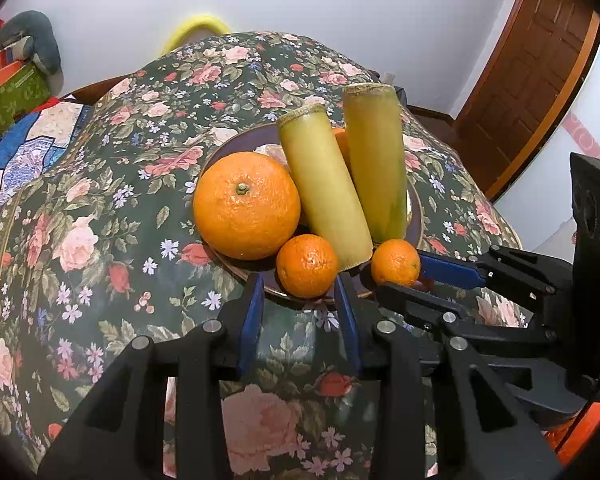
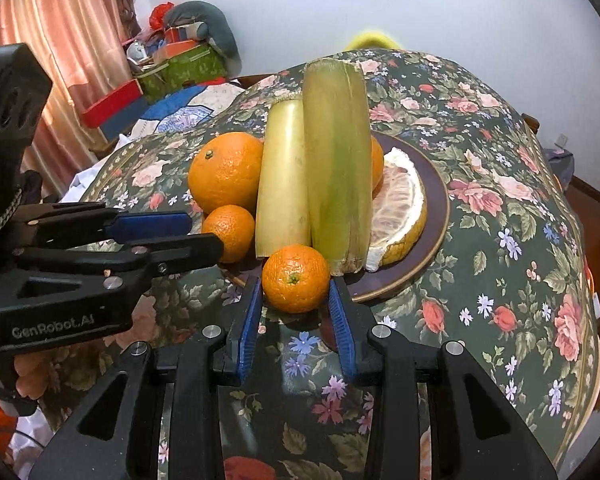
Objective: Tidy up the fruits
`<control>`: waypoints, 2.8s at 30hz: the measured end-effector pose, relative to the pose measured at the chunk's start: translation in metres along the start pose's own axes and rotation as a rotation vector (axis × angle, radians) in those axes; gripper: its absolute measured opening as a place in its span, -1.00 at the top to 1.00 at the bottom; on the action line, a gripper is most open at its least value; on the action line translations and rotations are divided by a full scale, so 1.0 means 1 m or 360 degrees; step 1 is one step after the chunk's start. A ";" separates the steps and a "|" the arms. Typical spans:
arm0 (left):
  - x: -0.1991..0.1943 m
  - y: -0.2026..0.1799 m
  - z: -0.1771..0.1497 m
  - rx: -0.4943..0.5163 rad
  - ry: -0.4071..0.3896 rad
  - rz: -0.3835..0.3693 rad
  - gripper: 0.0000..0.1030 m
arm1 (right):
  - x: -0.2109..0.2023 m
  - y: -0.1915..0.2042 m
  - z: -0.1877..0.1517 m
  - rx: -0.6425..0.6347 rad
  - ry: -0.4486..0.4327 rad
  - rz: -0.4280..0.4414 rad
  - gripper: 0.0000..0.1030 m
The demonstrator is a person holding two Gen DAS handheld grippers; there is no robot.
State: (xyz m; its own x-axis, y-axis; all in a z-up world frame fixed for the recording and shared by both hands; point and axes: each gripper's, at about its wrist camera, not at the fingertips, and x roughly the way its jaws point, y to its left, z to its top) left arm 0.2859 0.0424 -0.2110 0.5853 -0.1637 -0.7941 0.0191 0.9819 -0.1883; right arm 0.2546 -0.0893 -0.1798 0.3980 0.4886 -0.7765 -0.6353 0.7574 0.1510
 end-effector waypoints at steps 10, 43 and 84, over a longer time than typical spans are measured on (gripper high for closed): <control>-0.050 0.013 -0.002 -0.0067 -0.0120 0.0065 0.21 | -0.031 0.001 -0.006 0.0043 -0.0059 -0.0019 0.32; -0.059 0.015 -0.112 -0.0075 0.0090 0.0120 0.45 | -0.073 0.004 -0.050 0.0136 -0.0047 -0.0136 0.30; -0.025 0.025 -0.042 -0.0077 -0.0039 0.0026 0.56 | 0.000 -0.016 -0.018 0.0106 0.0042 -0.0103 0.57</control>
State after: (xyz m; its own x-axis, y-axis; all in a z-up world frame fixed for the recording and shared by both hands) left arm 0.2380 0.0673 -0.2200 0.6051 -0.1445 -0.7829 -0.0295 0.9786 -0.2034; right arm 0.2531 -0.1090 -0.1936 0.4189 0.4267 -0.8015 -0.5631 0.8145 0.1393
